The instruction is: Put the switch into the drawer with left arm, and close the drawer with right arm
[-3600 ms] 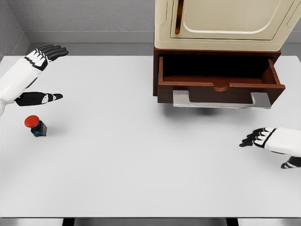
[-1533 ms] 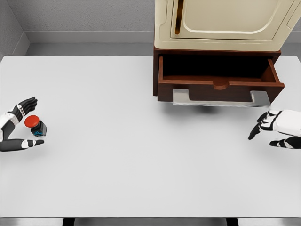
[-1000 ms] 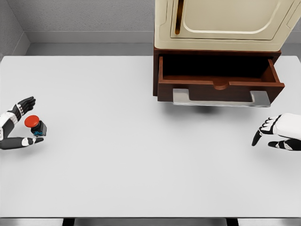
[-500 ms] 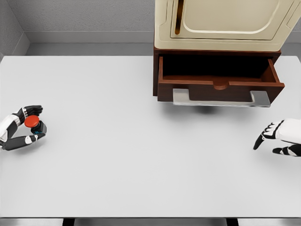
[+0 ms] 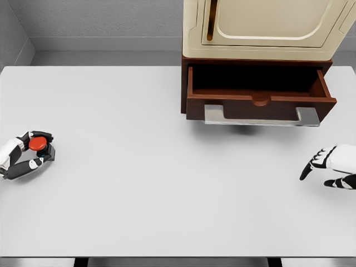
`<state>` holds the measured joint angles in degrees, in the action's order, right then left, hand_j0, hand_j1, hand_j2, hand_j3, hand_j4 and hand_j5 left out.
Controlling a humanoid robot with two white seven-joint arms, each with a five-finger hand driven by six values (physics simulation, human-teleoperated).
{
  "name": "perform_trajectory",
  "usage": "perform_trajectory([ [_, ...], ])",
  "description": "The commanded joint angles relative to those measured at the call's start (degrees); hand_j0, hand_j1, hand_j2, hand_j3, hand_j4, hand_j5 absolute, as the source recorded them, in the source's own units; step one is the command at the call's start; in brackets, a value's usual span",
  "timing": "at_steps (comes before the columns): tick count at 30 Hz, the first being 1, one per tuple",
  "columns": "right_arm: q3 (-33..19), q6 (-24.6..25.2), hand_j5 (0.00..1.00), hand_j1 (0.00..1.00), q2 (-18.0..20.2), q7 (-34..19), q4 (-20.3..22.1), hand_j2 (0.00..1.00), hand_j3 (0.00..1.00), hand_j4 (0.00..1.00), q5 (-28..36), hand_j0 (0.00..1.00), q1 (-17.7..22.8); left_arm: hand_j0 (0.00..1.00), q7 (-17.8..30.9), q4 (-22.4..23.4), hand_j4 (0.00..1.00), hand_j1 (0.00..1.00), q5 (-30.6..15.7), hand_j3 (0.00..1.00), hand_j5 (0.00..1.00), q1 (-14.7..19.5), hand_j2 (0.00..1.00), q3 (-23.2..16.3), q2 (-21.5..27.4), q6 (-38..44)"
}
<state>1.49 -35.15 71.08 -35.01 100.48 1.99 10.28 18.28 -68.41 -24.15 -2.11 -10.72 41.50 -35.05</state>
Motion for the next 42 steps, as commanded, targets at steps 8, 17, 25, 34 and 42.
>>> perform_trajectory([
  [8, -0.08, 0.15, 0.65, 0.65, 0.64, 0.01, -0.11, 0.65, 0.65, 0.65, 0.38, 0.65, 0.79, 0.38, 0.0, -1.11, 0.38, 0.38, -0.37, 0.38, 0.38, 0.88, 0.38, 0.62, 0.07, 0.05],
  [17, -0.61, 0.15, 0.65, 0.65, 1.43, 0.01, 0.15, 0.65, 0.65, 0.65, 1.53, 0.65, 0.79, 0.36, 0.09, -7.79, 0.36, 0.36, -0.28, 0.36, 0.36, 3.08, 0.36, 0.44, 0.86, 0.95],
  [25, -0.61, 0.15, 0.65, 0.65, 1.52, 0.01, 0.24, 0.65, 0.65, 0.65, 2.14, 0.65, 0.7, 0.36, 0.09, -9.37, 0.36, 0.36, 0.95, 0.36, 0.36, 5.54, 0.36, -0.17, 2.09, 1.56],
  [34, -0.61, 0.15, 0.66, 0.66, 1.61, 0.01, 0.24, 0.66, 0.66, 0.66, 2.14, 0.66, 0.88, 0.36, 0.09, -15.08, 0.36, 0.36, 2.97, 0.36, 0.36, 7.65, 0.36, -0.35, 1.39, 9.03],
  [42, -0.61, 0.15, 0.65, 0.65, 1.7, 0.01, 0.24, 0.65, 0.65, 0.65, 2.05, 0.65, 0.88, 0.36, 0.44, -17.98, 0.36, 0.36, 4.55, 0.36, 0.36, 12.13, 0.36, -2.99, -0.28, 13.16],
])
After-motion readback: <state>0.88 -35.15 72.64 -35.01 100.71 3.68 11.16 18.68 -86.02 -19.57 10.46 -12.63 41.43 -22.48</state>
